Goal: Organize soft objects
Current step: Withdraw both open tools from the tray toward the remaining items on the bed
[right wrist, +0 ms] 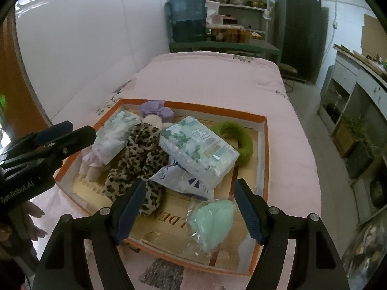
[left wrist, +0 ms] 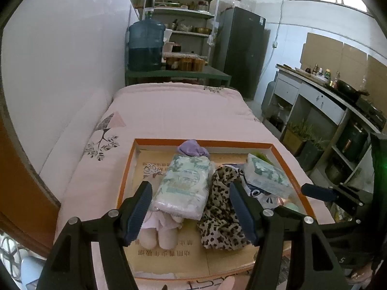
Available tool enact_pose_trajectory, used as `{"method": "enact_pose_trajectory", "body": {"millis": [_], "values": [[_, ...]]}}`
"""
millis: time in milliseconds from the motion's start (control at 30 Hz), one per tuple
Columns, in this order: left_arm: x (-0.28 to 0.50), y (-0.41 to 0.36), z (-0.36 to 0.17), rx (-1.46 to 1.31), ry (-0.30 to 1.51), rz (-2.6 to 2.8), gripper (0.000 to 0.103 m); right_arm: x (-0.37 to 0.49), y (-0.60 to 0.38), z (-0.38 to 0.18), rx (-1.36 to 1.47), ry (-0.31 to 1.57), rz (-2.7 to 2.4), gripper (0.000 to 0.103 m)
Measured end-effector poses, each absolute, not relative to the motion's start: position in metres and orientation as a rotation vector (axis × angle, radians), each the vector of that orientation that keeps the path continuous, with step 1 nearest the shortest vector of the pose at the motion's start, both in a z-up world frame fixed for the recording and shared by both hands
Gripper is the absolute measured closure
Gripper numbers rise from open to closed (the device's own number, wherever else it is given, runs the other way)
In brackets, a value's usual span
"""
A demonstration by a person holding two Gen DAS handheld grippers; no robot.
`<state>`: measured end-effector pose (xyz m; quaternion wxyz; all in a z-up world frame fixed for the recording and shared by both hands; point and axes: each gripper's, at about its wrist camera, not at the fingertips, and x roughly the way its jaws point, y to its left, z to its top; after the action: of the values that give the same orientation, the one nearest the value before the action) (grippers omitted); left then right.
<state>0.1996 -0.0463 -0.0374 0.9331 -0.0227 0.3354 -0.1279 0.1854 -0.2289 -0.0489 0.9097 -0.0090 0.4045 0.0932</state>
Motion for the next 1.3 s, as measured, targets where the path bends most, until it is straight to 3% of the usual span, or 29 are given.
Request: {"method": "enact_pose_trajectory", "body": {"millis": [1300], "values": [[0.115,-0.023,0.002,-0.069,0.616,-0.255,0.037,0.101,-0.207,-0.006,-0.027,0.753,0.235,0.027]]}}
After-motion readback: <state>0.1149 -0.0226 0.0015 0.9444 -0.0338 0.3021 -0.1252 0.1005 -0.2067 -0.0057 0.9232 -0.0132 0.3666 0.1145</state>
